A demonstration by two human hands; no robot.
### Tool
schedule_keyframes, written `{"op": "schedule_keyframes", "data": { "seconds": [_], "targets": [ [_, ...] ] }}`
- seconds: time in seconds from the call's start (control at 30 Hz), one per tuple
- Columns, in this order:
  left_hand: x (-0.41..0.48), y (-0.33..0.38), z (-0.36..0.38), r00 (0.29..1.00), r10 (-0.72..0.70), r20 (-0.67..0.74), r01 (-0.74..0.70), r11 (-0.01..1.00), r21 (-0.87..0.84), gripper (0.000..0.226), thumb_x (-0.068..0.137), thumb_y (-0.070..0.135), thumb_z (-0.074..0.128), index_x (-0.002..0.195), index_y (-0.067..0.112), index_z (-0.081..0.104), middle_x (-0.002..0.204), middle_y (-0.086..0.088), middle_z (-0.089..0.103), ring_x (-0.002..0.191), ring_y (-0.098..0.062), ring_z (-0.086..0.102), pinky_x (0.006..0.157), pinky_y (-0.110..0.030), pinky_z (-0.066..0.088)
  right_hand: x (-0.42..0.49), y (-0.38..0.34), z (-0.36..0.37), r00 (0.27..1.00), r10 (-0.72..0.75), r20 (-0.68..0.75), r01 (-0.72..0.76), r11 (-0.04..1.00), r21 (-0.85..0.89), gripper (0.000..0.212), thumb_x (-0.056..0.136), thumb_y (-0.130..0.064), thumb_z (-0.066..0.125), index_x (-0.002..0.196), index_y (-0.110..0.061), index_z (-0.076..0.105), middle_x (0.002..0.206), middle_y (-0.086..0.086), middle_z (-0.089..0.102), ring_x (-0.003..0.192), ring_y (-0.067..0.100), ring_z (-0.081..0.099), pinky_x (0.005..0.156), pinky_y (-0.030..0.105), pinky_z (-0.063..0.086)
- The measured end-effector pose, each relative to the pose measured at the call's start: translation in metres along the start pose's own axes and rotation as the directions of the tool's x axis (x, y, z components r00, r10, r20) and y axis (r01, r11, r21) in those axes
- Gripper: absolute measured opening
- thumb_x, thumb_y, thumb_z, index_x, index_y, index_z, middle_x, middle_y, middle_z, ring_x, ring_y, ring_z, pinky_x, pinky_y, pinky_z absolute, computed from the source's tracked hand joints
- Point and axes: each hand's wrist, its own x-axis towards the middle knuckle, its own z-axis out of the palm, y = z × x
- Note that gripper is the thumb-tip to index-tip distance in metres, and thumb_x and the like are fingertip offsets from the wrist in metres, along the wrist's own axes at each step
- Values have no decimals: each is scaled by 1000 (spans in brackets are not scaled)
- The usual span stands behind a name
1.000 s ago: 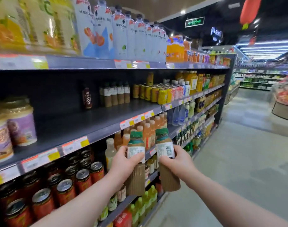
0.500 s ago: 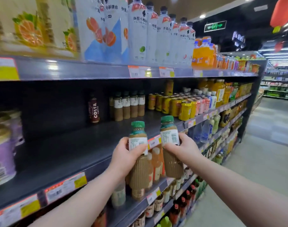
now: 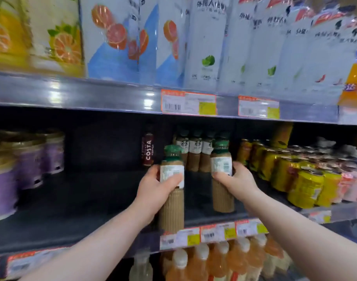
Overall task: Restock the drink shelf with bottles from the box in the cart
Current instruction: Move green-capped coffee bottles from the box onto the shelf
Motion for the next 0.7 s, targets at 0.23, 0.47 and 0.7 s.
{"op": "schedule_keyframes", "data": {
  "seconds": [0.23, 0.47, 0.7],
  "targets": [
    [20, 1, 47, 983, 36, -181, -24, 997, 69, 25, 75, 31, 74, 86, 39, 52, 95, 14, 61, 86, -1, 59, 62, -18, 44, 68, 34, -4, 989, -73, 129, 58, 991, 118, 36, 76, -26, 73, 103, -26, 48, 89, -10, 60, 79, 7, 57, 66, 25, 46],
    [39, -2, 69, 967, 62, -249, -34, 993, 113, 37, 71, 20, 80, 92, 32, 51, 91, 12, 65, 72, 6, 63, 52, -6, 45, 90, 54, 10, 968, -128, 215, 83, 974, 209, 44, 77, -20, 75, 113, -22, 49, 98, -5, 58, 91, 14, 57, 80, 32, 48],
    [83, -18, 87, 970, 63, -236, 2, 965, 263, 50, 68, 19, 82, 107, 21, 51, 98, 7, 64, 92, -10, 61, 79, -26, 49, 97, 70, 17, 950, -187, 252, 132, 966, 220, 50, 79, -22, 74, 121, -26, 47, 102, -12, 57, 95, 7, 53, 79, 22, 40]
  ]
}}
